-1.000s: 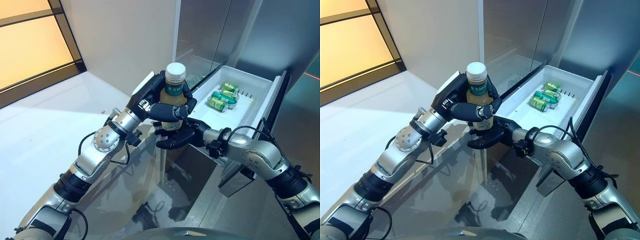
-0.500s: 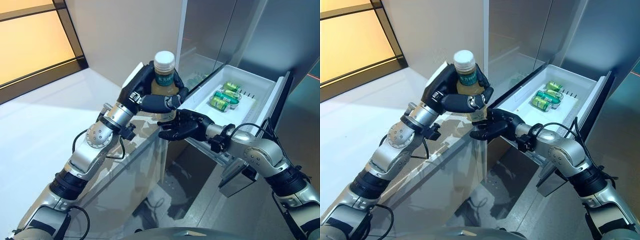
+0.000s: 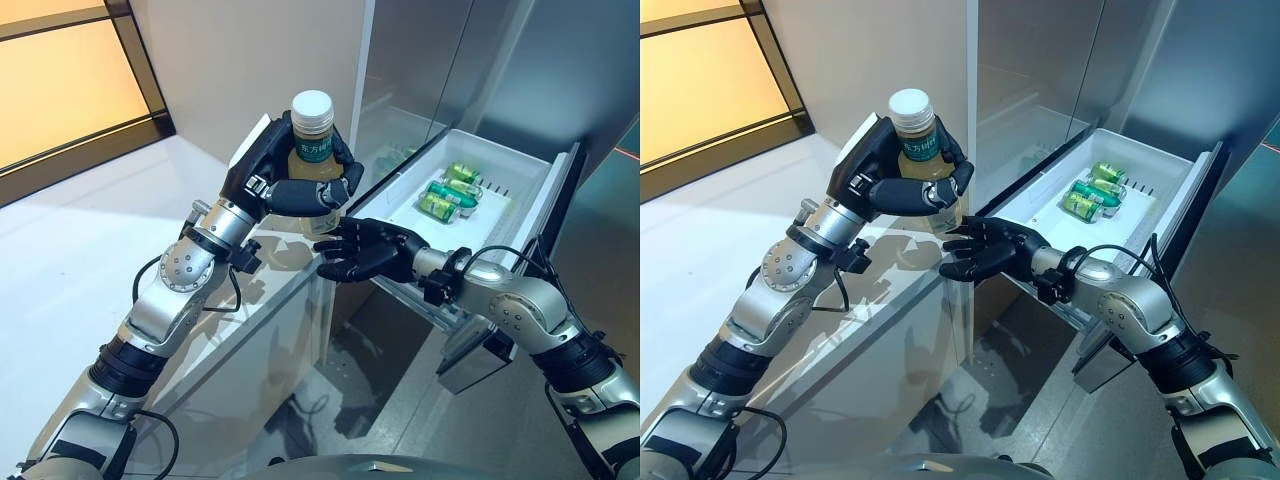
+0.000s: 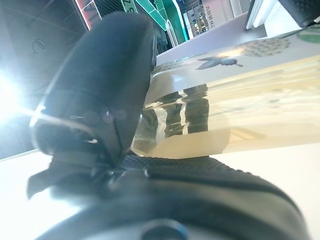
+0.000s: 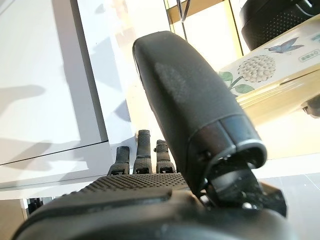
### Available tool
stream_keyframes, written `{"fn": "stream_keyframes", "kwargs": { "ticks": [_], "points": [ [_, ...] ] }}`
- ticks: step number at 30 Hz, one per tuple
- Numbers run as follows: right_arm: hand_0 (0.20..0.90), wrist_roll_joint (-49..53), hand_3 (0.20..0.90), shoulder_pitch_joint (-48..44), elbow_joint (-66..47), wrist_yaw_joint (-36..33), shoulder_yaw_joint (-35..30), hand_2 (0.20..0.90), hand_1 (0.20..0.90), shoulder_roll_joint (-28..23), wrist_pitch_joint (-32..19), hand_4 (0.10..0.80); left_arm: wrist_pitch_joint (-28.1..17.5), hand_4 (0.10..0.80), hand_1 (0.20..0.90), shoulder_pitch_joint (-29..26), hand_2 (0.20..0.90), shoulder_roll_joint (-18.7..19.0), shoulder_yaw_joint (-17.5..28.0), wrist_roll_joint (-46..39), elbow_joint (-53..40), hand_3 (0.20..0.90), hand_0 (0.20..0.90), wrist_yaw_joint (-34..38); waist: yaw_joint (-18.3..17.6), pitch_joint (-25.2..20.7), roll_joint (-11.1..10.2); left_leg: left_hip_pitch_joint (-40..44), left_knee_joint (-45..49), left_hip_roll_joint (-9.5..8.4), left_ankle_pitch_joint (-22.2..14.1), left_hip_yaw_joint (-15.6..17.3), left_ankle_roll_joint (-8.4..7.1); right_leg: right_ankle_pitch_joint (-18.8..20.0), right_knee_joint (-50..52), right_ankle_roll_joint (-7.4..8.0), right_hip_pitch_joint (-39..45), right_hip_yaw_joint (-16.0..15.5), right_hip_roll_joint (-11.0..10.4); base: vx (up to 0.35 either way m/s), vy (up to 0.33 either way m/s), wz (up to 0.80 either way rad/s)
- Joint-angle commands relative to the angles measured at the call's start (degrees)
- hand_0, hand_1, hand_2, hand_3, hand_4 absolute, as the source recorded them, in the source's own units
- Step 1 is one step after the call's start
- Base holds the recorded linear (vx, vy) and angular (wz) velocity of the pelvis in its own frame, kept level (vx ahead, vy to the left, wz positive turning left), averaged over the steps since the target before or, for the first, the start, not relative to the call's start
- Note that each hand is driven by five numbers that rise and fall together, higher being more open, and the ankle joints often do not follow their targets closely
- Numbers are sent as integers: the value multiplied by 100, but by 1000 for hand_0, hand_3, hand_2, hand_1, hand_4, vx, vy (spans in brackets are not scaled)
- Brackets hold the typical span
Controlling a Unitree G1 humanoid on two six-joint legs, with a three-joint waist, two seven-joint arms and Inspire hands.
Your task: Put drinks into fridge and close the fridge
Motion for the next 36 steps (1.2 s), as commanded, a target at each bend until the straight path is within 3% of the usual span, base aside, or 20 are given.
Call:
{"fn": "stream_keyframes", "kwargs": {
  "ticks": [1, 8, 17, 36],
  "points": [
    [900, 431, 900, -811, -426, 138, -826, 900, 900, 436, -1245, 800, -675, 100, 300, -602, 300, -195, 296, -563, -38, 200, 300, -48, 159, -543, -122, 71, 12, -13, -409, 379, 45, 166, 25, 324, -90, -25, -127, 0, 0, 0],
    [900, 365, 900, -892, -531, 32, -759, 900, 900, 552, -1366, 800, -438, 100, 300, -548, 300, -400, 152, -786, -190, 200, 300, -249, 170, -507, -120, 61, 12, 0, -399, 400, 47, 176, 25, 322, -105, -33, -123, 0, 0, 0],
    [900, 289, 900, -1075, -560, -11, -642, 900, 900, 612, -1691, 800, -343, 100, 300, -478, 300, -526, -1, -475, -127, 200, 300, -220, 210, -470, -107, 63, 12, -12, -389, 380, 50, 174, 25, 318, -88, -81, -127, 0, 0, 0],
    [900, 910, 900, -993, -790, 151, -841, 900, 900, 591, -1645, 800, -456, 100, 300, -383, 300, -194, 183, -56, 250, 200, 300, 128, 232, -500, -106, 63, 12, -24, -387, 375, 50, 191, 25, 335, -101, -118, -130, -17, -7, -3]
  ]
}}
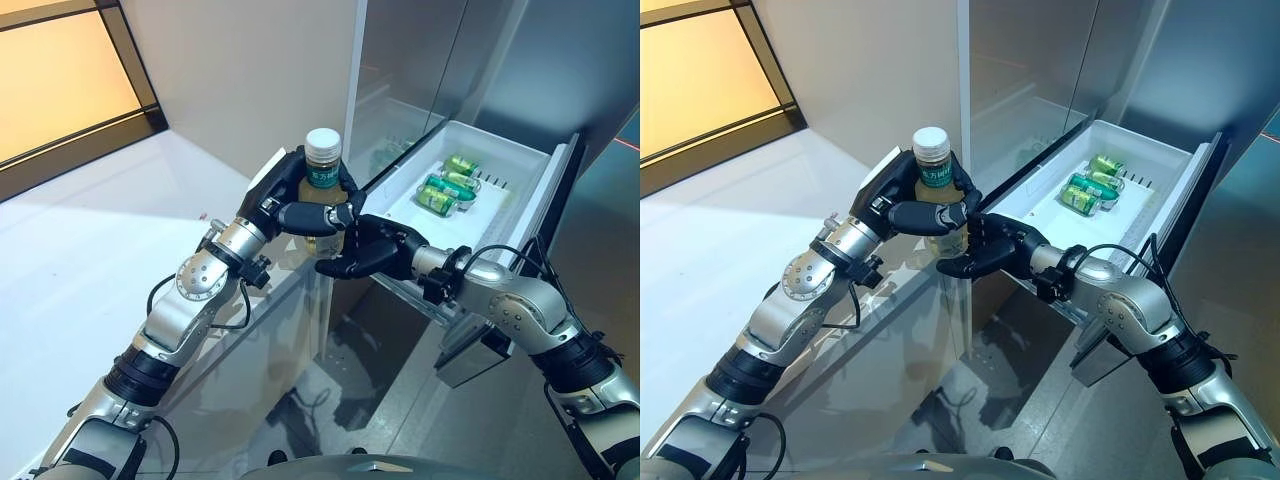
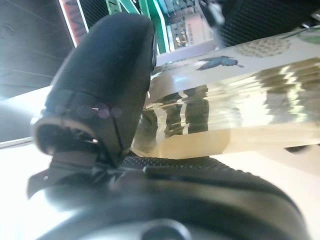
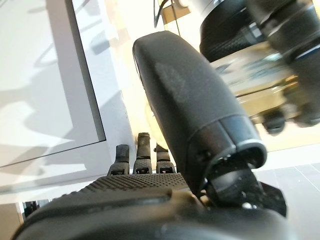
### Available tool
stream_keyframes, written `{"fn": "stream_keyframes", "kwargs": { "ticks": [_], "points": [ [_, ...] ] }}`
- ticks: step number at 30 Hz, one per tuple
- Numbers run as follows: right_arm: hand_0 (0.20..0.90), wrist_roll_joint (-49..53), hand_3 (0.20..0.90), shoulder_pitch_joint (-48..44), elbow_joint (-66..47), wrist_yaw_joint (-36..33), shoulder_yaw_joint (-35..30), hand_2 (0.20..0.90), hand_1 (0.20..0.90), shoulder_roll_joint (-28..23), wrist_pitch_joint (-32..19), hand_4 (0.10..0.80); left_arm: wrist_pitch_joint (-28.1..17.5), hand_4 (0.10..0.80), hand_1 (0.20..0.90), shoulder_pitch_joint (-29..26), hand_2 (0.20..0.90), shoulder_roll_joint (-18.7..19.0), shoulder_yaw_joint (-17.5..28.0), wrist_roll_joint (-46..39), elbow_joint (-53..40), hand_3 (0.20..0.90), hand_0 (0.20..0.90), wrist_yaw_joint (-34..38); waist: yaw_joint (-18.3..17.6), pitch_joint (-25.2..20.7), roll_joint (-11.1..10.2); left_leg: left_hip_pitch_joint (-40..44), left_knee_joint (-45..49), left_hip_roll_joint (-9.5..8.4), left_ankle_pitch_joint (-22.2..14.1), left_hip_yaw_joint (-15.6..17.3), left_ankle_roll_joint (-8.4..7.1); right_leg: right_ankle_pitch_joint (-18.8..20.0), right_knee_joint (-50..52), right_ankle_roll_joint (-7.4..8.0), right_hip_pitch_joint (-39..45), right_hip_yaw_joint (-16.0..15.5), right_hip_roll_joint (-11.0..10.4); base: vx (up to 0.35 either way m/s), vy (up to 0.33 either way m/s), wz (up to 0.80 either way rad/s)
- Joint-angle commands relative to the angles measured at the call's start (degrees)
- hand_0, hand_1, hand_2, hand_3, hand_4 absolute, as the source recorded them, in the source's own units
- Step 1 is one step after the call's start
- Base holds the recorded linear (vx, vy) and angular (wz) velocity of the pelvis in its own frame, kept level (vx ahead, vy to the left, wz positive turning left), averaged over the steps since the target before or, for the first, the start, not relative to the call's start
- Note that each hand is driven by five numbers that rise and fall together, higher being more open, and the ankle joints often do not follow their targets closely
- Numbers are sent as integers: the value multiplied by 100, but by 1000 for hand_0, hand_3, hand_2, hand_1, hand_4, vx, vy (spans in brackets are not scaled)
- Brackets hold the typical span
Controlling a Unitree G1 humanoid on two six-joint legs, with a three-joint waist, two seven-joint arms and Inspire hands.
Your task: Put drinks into fridge and close the fridge
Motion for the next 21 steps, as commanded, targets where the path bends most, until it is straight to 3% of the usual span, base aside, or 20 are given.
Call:
{"fn": "stream_keyframes", "kwargs": {
  "ticks": [1, 12, 21],
  "points": [
    [900, 726, 900, -990, -789, 147, -844, 900, 900, 572, -1398, 800, -851, 100, 300, -648, 300, -17, 348, -124, -199, 200, 300, 273, 162, -606, -141, 43, 9, -81, -340, 228, 74, 225, 26, 337, -43, -235, -175, -45, -5, -4],
    [900, 666, 900, -904, -728, 250, -628, 900, 900, 580, -1020, 800, -917, 100, 300, -866, 300, -428, 14, -441, 17, 200, 300, 301, -56, -640, -134, 56, 9, -137, -343, 115, 138, 306, 26, 345, -118, 292, -132, -38, 12, -8],
    [900, 714, 900, -978, -729, 87, -621, 900, 900, 559, -1018, 800, -892, 100, 300, -961, 300, -548, -143, -548, 65, 200, 300, 263, -136, -617, -165, 92, 9, -155, -379, 217, 170, 337, 26, 360, -156, 400, -127, -28, 8, -12]
  ]
}}
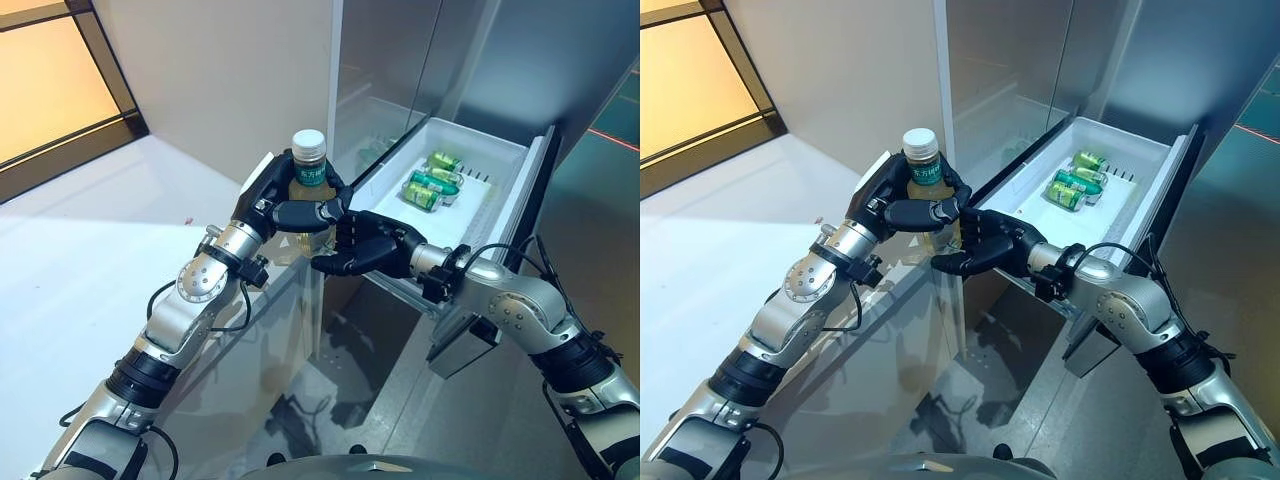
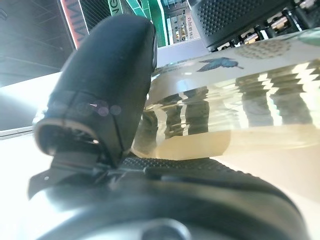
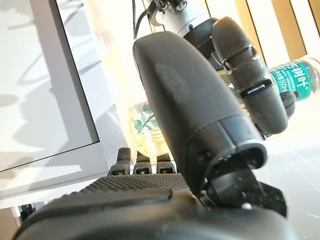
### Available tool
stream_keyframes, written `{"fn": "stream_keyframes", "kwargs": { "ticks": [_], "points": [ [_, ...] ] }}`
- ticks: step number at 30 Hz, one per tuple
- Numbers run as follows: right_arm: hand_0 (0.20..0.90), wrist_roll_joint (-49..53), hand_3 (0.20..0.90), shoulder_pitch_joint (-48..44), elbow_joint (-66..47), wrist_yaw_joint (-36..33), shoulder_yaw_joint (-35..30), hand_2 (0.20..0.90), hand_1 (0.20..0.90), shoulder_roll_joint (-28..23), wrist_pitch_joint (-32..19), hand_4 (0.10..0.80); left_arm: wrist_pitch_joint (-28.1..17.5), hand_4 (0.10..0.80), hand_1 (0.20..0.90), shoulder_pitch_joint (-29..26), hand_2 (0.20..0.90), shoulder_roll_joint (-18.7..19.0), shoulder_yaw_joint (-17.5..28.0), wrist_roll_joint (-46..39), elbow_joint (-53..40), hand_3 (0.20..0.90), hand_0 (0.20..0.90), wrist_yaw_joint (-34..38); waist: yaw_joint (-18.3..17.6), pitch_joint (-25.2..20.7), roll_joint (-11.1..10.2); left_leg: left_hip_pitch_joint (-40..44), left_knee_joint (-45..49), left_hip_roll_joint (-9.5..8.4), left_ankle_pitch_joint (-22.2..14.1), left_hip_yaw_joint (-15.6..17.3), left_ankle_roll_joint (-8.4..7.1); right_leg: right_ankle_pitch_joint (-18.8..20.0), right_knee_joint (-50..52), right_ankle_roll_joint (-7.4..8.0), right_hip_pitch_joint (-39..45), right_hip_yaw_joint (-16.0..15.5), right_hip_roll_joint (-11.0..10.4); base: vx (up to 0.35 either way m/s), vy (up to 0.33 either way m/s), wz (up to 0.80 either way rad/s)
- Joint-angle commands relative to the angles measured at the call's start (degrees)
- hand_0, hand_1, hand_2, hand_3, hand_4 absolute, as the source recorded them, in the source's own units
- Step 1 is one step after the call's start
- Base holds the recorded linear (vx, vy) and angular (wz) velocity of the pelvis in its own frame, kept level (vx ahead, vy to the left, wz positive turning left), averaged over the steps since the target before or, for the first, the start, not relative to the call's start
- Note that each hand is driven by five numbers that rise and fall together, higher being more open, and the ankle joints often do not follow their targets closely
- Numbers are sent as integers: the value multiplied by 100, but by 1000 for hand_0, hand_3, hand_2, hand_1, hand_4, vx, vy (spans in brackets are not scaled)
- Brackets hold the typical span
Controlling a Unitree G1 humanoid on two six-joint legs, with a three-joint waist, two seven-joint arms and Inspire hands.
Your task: Put drinks into fridge and close the fridge
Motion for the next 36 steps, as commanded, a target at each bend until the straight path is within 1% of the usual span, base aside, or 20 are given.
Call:
{"fn": "stream_keyframes", "kwargs": {
  "ticks": [1, 2, 3, 5, 10, 14, 17, 21, 29, 36],
  "points": [
    [900, 528, 900, -973, -658, 126, -581, 900, 900, 531, -949, 800, -873, 100, 300, -1037, 300, -419, -143, -516, 11, 200, 300, -52, -137, -620, -153, -2, 10, -158, -346, -89, 163, 260, 26, 327, -70, -43, -149, 8, 16, -7],
    [900, 526, 900, -969, -663, 119, -577, 900, 900, 530, -944, 800, -867, 100, 300, -1034, 300, -428, -146, -535, 8, 200, 300, -60, -144, -623, -148, 26, 10, -159, -393, -94, 166, 217, 26, 335, -42, -43, -149, -23, 15, -6],
    [900, 522, 900, -959, -670, 147, -579, 900, 900, 524, -934, 800, -841, 100, 300, -1035, 300, -473, -158, -566, -17, 200, 300, -71, -158, -613, -156, 6, 10, -163, -353, -67, 172, 268, 26, 327, -79, -7, -147, 12, 17, -4],
    [900, 502, 900, -922, -692, 167, -592, 900, 900, 527, -903, 800, -796, 100, 300, -1029, 300, -518, -172, -620, -59, 200, 300, -125, -179, -606, -145, 47, 10, -166, -412, -63, 182, 226, 26, 340, -47, 11, -147, -10, 26, -4],
    [900, 556, 900, -928, -740, 201, -568, 900, 900, 565, -786, 800, -723, 100, 300, -1069, 300, -663, -295, -601, -110, 200, 300, -328, -229, -591, -143, 49, 10, -182, -420, -75, 195, 238, 26, 339, -57, 85, -143, -20, 20, -6],
    [900, 872, 900, -950, -789, 212, -445, 900, 900, 588, -609, 800, -685, 100, 300, -1147, 300, -684, -473, -391, -161, 200, 300, -344, -242, -579, -146, 59, 10, -193, -430, -80, 210, 241, 26, 345, -55, 116, -146, -8, 6, -3],
    [900, 1060, 900, -994, -764, 169, -305, 900, 900, 663, -573, 800, -669, 100, 300, -1229, 300, -705, -607, -376, -82, 200, 300, -304, -248, -584, -152, 70, 10, -192, -437, -56, 220, 243, 26, 346, -55, 125, -148, 0, 0, 0],
    [900, 1238, 900, -1128, -680, 32, -127, 900, 900, 808, -681, 800, -783, 100, 300, -1321, 300, -785, -774, -434, 116, 200, 300, -351, -238, -593, -163, 97, 10, -187, -445, -15, 229, 241, 26, 344, -48, 112, -149, 0, 0, 0],
    [900, 1795, 900, -1194, -587, -310, -37, 900, 900, 1112, -678, 800, -888, 100, 300, -1372, 300, -1017, -1057, -538, 181, 200, 300, -701, -232, -590, -162, 115, 10, -185, -462, -24, 242, 236, 26, 337, -41, 123, -142, -6, -7, -2],
    [900, 1721, 900, -1182, -482, -515, 107, 900, 900, 1198, -522, 800, -1029, 100, 300, -1450, 300, -1135, -1265, -632, 109, 200, 300, -716, -243, -619, -133, 76, 10, -205, -443, -143, 252, 248, 26, 326, -51, 188, -128, 1, 0, -1]
  ]
}}
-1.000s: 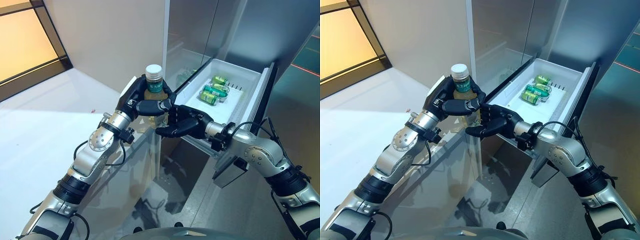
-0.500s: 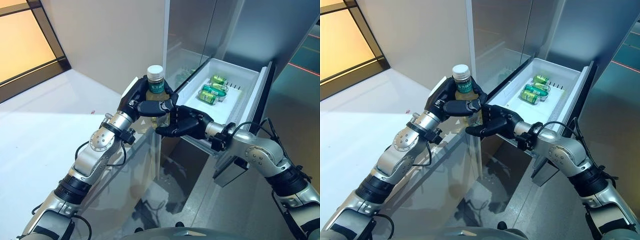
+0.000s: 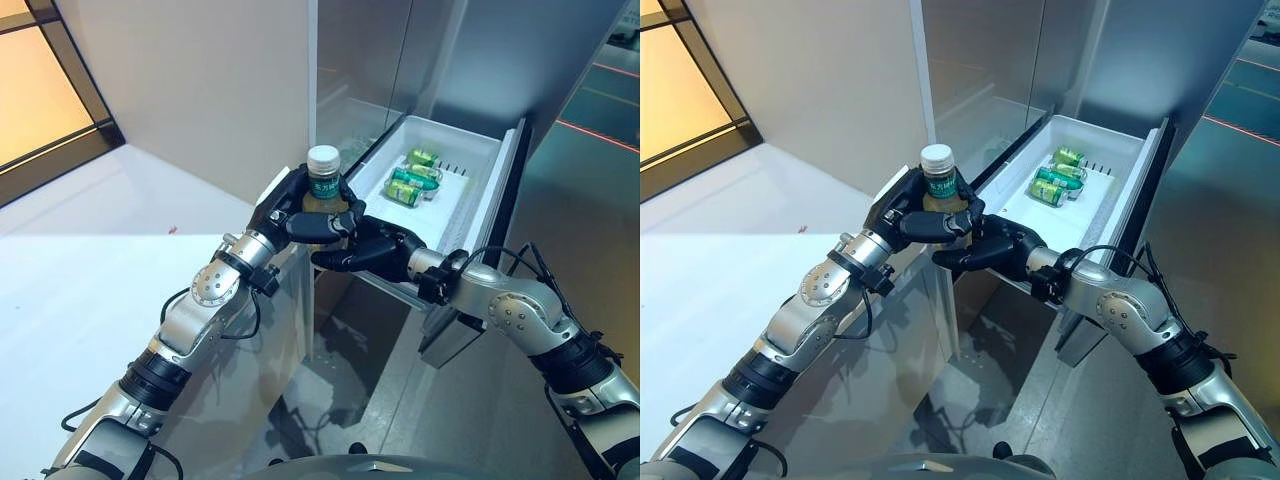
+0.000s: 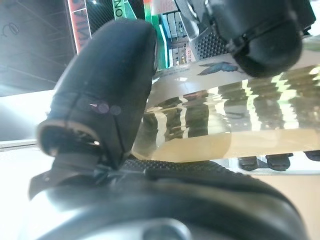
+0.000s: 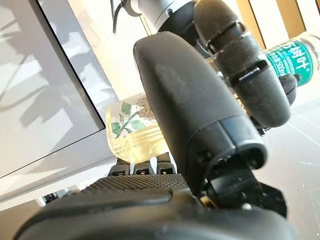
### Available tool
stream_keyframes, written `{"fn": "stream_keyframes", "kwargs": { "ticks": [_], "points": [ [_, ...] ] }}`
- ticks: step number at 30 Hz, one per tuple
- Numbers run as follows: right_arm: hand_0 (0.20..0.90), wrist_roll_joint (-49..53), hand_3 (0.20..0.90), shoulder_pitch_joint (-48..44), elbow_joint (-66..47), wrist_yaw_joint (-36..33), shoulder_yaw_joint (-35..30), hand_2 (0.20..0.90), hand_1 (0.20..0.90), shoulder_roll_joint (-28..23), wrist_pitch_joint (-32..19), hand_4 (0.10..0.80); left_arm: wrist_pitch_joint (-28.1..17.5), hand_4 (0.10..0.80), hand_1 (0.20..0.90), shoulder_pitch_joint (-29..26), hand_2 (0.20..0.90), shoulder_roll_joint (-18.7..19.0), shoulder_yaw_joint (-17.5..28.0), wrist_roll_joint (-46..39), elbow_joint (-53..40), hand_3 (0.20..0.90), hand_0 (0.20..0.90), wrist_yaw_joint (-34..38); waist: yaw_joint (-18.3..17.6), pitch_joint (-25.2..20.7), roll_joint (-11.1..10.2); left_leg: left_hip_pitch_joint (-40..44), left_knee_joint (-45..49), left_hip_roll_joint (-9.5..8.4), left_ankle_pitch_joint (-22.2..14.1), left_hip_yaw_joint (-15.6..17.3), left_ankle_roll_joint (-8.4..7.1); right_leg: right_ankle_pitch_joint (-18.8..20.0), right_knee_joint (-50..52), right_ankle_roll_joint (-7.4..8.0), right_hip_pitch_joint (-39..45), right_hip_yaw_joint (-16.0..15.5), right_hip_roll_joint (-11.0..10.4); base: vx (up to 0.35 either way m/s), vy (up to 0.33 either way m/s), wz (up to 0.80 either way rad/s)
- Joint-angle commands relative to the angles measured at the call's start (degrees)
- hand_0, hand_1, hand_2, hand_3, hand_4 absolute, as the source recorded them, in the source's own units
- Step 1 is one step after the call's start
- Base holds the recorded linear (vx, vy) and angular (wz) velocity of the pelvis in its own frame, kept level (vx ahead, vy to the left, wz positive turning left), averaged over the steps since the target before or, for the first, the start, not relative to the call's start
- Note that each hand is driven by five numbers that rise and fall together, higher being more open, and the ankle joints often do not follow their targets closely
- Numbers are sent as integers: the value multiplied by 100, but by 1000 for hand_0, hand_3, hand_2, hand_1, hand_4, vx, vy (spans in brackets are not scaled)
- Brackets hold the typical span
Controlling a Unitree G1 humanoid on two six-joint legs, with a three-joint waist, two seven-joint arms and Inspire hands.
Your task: Put drinks into fridge and close the fridge
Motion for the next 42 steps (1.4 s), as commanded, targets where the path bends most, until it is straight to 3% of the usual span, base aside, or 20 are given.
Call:
{"fn": "stream_keyframes", "kwargs": {
  "ticks": [1, 3, 14, 19, 21, 24, 25, 26, 27, 32, 38, 42],
  "points": [
    [585, 779, 532, -1151, -529, 344, -33, 585, 585, 1190, -579, 432, -986, 100, 300, -1462, 300, -930, -885, -501, -168, 200, 300, -459, -19, -621, -111, -31, 9, -136, -395, -351, 187, 181, 25, 260, -57, -31, -105, 5, 1, -4],
    [300, 774, 200, -1146, -510, 295, 6, 300, 300, 1188, -520, 100, -942, 100, 300, -1503, 300, -955, -927, -534, -218, 200, 300, -413, -26, -625, -108, -36, 9, -137, -390, -357, 191, 186, 25, 261, -62, -25, -105, 0, 0, 0],
    [300, 483, 200, -1171, -308, 219, 228, 300, 300, 1129, -413, 100, -1143, 100, 300, -1590, 300, -942, -1054, -799, -381, 200, 300, -561, 3, -633, -113, -79, 9, -169, -359, -468, 213, 195, 25, 249, -66, 2, -103, 0, 0, 0],
    [300, -726, 200, -1296, -270, 143, 230, 300, 300, 996, -690, 100, -1401, 100, 300, -1693, 300, -879, -1096, -765, -675, 200, 300, -566, -12, -637, -108, -97, 9, -164, -361, -467, 207, 204, 25, 250, -83, 11, -103, 0, 0, 0],
    [300, -1843, 200, -1388, -278, 243, 145, 300, 300, 852, -971, 100, -1679, 100, 300, -1768, 300, -829, -1012, -365, -848, 200, 300, -263, -26, -633, -101, -97, 9, -165, -367, -465, 209, 201, 25, 246, -76, 12, -105, 0, 0, 0],
    [300, -2274, 200, -1438, -390, 152, -86, 300, 300, 694, -1119, 100, -1966, 100, 300, -1805, 300, -710, -809, 82, -1091, 200, 300, 7, -22, -637, -102, -144, 9, -163, -327, -454, 193, 236, 25, 242, -112, 4, -108, 0, 0, 0],
    [300, -2275, 200, -1438, -390, 152, -86, 300, 300, 695, -1119, 100, -1965, 166, 356, -1805, 356, -710, -810, 83, -1093, 266, 356, 9, -22, -635, -102, -143, 9, -163, -327, -454, 193, 236, 25, 241, -111, 4, -108, 0, 0, 0],
    [300, -2372, 200, -1469, -449, 58, -184, 300, 300, 632, -1182, 100, -2001, 589, 719, -1804, 719, -695, -716, 113, -1180, 689, 719, 147, -19, -629, -105, -148, 9, -162, -327, -462, 187, 239, 25, 243, -111, 1, -107, 0, 0, 0],
    [300, -2517, 200, -1472, -471, -19, -242, 300, 300, 612, -1293, 100, -2015, 800, 900, -1792, 900, -693, -653, 59, -1230, 900, 900, 238, -15, -622, -107, -150, 9, -159, -328, -467, 181, 237, 25, 243, -110, -7, -106, 0, 0, 0],
    [300, -3900, 200, -1701, -428, -567, -778, 300, 300, 229, -1834, 100, -2010, 800, 900, -1516, 900, -779, -263, -146, -1391, 900, 900, 543, 23, -592, -119, -130, 9, -145, -351, -477, 147, 229, 25, 236, -89, -69, -93, 0, 0, 0],
    [300, -3991, 200, -2227, 473, -1452, -1351, 300, 300, -567, -2228, 100, -1689, 800, 900, -1051, 900, -798, -13, -486, -1329, 900, 900, 481, 143, -548, -165, -112, 9, -135, -357, -537, 120, 191, 25, 210, -41, -204, -63, 3, -5, 4],
    [300, -4019, 200, -2699, 1454, -1910, -1461, 300, 300, -1065, -2330, 100, -1454, 800, 900, -694, 900, -774, 6, -975, -1114, 900, 900, 61, 311, -532, -208, -97, 9, -131, -350, -661, 88, 142, 25, 198, 39, -359, -74, 22, -20, 15]
  ]
}}
